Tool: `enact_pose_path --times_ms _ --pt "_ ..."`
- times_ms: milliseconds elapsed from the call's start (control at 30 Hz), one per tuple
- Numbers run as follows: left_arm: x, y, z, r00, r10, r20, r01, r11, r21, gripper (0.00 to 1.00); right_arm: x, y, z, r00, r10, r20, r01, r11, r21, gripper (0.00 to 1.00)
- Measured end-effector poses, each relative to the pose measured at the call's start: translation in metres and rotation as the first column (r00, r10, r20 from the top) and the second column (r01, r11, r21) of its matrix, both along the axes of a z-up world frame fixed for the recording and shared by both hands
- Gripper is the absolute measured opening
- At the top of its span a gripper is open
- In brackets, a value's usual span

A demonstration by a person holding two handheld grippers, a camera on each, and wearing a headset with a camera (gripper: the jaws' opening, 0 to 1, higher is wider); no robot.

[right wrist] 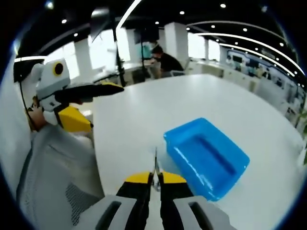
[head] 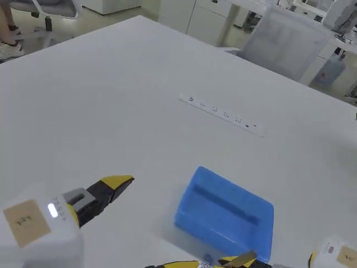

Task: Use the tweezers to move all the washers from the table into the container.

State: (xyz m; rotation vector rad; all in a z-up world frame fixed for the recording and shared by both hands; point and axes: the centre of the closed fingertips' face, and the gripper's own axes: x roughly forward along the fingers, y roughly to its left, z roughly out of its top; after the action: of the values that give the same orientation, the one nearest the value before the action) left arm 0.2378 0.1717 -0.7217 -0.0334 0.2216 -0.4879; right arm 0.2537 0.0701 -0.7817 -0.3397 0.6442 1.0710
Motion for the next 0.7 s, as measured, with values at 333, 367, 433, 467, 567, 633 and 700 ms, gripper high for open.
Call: enact_pose_path --times_ms 333,367,433,467,567,633,700 --pt "-0.001 -0.001 -0.004 1.0 0.002 -0.025 -0.002 1.0 0.002 0.75 0.04 -0.015 0.031 0.993 -0.106 0.054 0.103 0.993 0.061 0.03" --pt "-0.001 -0.001 -0.006 1.0 -0.002 -0.03 0.002 1.0 0.012 0.75 0.046 -0.018 0.032 0.991 -0.117 0.065 0.113 0.992 0.061 0.03" --pt "-0.001 -0.001 -0.007 0.999 -0.007 -0.032 0.008 0.999 0.031 0.75 0.06 -0.025 0.03 0.985 -0.152 0.076 0.148 0.987 0.055 0.03" --pt "-0.001 -0.002 -0.007 0.999 -0.01 -0.03 0.012 0.999 0.036 0.75 0.065 -0.029 0.029 0.982 -0.176 0.075 0.172 0.984 0.054 0.03" --pt "-0.001 -0.002 -0.009 0.999 -0.012 -0.037 0.014 0.999 0.046 0.75 0.082 -0.039 0.022 0.969 -0.239 0.057 0.236 0.97 0.056 0.03" --pt "-0.001 -0.001 -0.01 0.999 -0.009 -0.042 0.011 0.999 0.051 0.75 0.09 -0.044 0.016 0.965 -0.258 0.043 0.256 0.965 0.049 0.03" --pt "-0.001 -0.001 -0.011 0.999 -0.01 -0.046 0.012 0.998 0.057 0.74 0.095 -0.049 0.01 0.963 -0.267 0.034 0.266 0.963 0.037 0.03"
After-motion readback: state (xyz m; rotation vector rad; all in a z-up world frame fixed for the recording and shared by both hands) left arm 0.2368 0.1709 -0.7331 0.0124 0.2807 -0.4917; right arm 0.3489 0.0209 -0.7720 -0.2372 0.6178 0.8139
